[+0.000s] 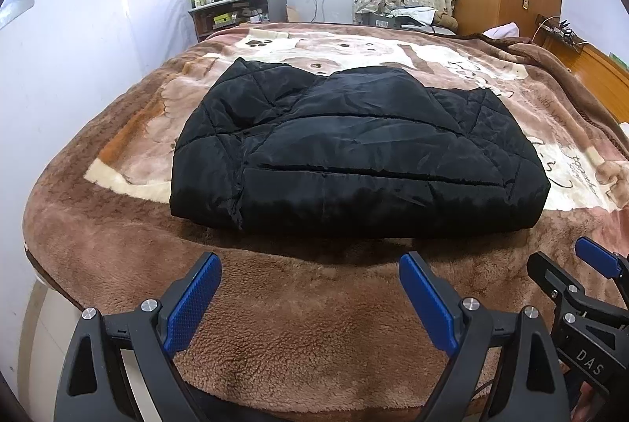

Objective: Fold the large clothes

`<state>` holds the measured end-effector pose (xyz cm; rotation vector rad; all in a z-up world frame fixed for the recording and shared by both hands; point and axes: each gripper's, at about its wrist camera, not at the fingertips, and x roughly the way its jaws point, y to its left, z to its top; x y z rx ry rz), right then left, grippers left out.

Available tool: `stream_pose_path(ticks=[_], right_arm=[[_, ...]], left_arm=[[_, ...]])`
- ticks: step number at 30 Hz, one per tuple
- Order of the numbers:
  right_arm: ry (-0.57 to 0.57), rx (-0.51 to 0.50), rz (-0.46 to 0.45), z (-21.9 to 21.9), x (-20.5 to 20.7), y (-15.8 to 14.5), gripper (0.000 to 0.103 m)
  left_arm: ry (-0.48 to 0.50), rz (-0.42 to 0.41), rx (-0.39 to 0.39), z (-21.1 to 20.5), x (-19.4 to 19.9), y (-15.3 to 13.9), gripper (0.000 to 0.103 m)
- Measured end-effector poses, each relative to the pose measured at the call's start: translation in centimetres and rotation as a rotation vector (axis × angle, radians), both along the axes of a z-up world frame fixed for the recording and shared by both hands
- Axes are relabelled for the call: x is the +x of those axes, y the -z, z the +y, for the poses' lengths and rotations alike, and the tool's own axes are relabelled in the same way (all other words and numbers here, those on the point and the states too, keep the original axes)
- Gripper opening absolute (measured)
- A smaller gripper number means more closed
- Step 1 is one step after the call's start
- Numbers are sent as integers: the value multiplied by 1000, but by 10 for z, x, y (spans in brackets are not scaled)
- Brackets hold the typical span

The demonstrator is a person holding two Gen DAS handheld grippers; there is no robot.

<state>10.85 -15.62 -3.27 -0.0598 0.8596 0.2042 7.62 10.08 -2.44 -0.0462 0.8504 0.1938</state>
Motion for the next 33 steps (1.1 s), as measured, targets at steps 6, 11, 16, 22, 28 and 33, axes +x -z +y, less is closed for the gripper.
stream_pose_path(ticks=[6,11,16,22,28,33], right_arm=[[1,0,1,0,0,0,76],[1,2,5,2,-1,2,76],[-1,9,5,3,-3,3,76],[1,11,6,2,-4,3,76],[-2,11,8,2,-4,3,76],[-1,12,8,1,-2,2,76]], left_arm=[[0,7,2,1,0,0,92],[0,12,-1,1,1,1,92],[3,22,-2,3,2,3,92],[2,19,-1,4,2,4,92],[-3,20,0,5,1,4,92],[-2,22,-2,4,1,5,92]])
